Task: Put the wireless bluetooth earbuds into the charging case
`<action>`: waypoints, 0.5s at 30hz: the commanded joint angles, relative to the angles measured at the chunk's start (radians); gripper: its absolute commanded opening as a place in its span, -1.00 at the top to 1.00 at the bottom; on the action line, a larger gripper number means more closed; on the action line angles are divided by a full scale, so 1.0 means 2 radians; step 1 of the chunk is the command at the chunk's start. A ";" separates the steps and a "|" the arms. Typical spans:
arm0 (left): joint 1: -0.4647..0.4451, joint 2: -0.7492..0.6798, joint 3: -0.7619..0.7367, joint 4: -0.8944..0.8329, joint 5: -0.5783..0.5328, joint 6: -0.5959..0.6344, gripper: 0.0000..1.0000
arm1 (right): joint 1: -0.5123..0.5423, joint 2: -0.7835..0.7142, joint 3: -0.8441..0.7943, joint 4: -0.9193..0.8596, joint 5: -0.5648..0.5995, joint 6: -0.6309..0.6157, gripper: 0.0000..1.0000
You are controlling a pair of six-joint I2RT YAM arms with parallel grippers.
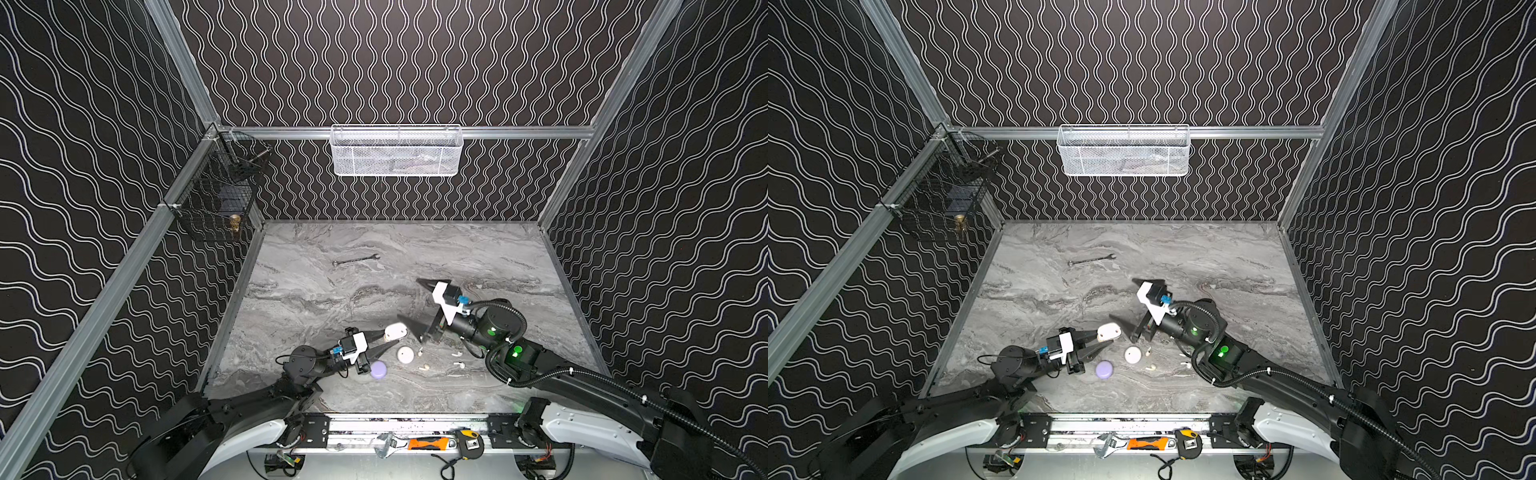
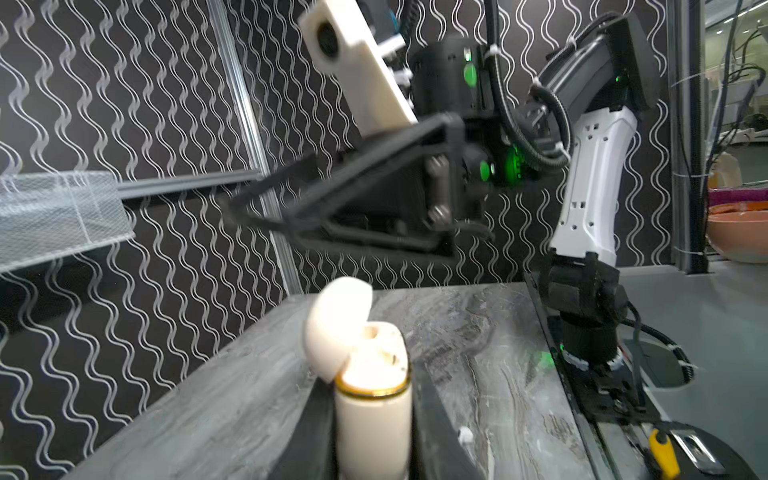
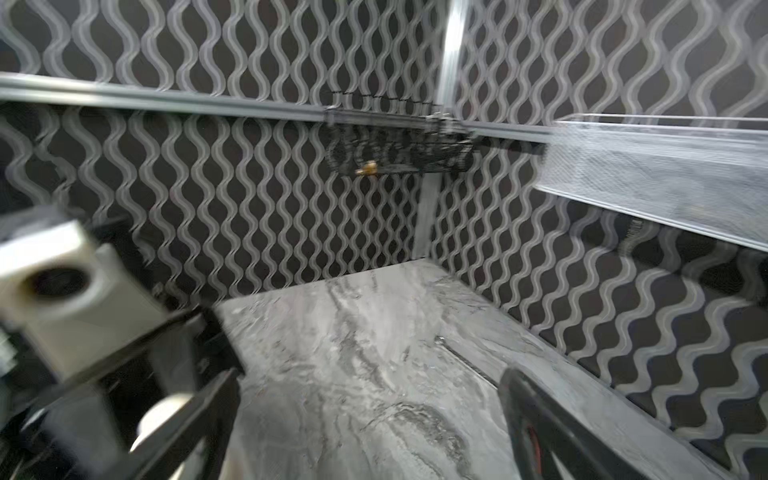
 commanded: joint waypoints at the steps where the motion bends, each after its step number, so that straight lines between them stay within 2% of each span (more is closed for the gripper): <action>1: 0.023 0.042 -0.005 0.080 -0.023 -0.046 1.00 | -0.004 -0.004 0.032 0.007 0.150 0.105 -0.98; 2: 0.028 0.063 -0.009 0.110 -0.030 -0.054 1.00 | -0.004 -0.007 0.044 -0.019 0.181 0.135 -0.98; 4: 0.031 0.078 -0.009 0.110 -0.055 -0.067 1.00 | -0.006 -0.014 0.071 -0.092 0.242 0.191 -0.99; 6: 0.032 0.085 -0.013 0.117 -0.079 -0.085 1.00 | -0.013 -0.020 0.104 -0.185 0.263 0.252 -0.98; 8: 0.036 0.088 -0.009 0.115 -0.076 -0.096 1.00 | -0.017 -0.025 0.143 -0.288 0.243 0.283 -0.96; 10: 0.038 0.089 -0.005 0.116 -0.065 -0.104 1.00 | -0.015 -0.041 0.157 -0.346 0.178 0.268 -0.94; 12: 0.038 0.094 -0.002 0.109 -0.059 -0.106 1.00 | -0.007 -0.067 0.135 -0.355 0.134 0.252 -0.88; 15: 0.042 0.110 0.003 0.103 -0.057 -0.113 1.00 | 0.016 -0.107 0.079 -0.341 0.097 0.235 -0.82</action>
